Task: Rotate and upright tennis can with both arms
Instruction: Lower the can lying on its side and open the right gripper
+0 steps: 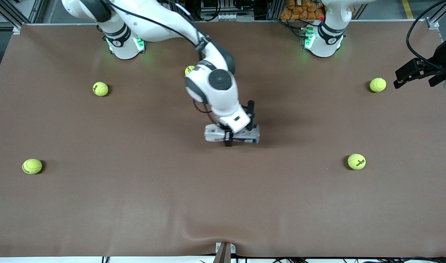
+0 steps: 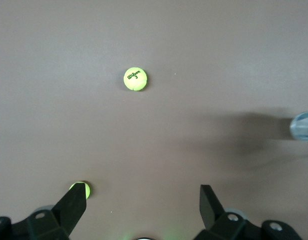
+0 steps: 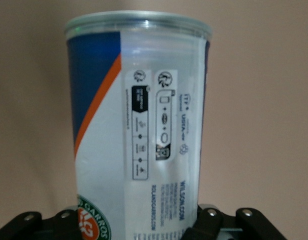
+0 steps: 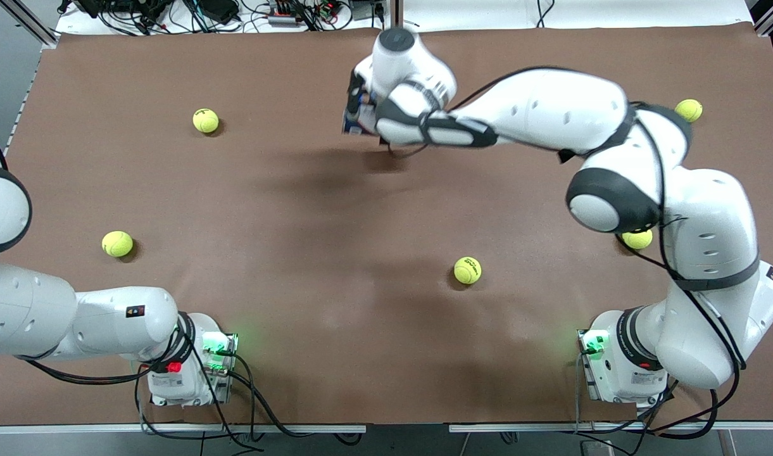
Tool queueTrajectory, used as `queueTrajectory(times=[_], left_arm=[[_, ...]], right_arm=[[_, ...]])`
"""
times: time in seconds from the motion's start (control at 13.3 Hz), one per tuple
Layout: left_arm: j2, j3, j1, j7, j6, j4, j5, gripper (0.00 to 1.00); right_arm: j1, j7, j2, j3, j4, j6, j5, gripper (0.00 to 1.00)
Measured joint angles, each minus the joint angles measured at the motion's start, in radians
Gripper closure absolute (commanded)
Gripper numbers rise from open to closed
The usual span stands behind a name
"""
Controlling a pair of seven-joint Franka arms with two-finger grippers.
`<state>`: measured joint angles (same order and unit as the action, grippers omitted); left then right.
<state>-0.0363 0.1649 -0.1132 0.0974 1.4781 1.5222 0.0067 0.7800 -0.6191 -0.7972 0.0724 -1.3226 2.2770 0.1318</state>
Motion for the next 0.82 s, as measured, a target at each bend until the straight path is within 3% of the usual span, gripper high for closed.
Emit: queueTrajectory(times=[0.45, 0.53, 0.6, 0.82], left_arm=[[0.027, 0.002, 0.001, 0.000, 0.000, 0.004, 0.000, 0.00], [0.032, 0.004, 0.003, 0.000, 0.000, 0.004, 0.000, 0.00], [0.036, 0.005, 0.004, 0.000, 0.000, 0.004, 0.000, 0.00], [0.045, 0.012, 0.007, 0.000, 0.000, 0.005, 0.000, 0.00]], right_arm=[[0.009, -0.004, -0.091, -0.028, 0.008, 0.029, 0.037, 0.40], [0.009, -0.004, -0.103, -0.033, 0.013, 0.034, 0.040, 0.28], [0.009, -0.005, -0.116, -0.035, 0.017, 0.044, 0.042, 0.00], [0.009, -0.009, -0.131, -0.037, 0.026, 0.052, 0.056, 0.00]])
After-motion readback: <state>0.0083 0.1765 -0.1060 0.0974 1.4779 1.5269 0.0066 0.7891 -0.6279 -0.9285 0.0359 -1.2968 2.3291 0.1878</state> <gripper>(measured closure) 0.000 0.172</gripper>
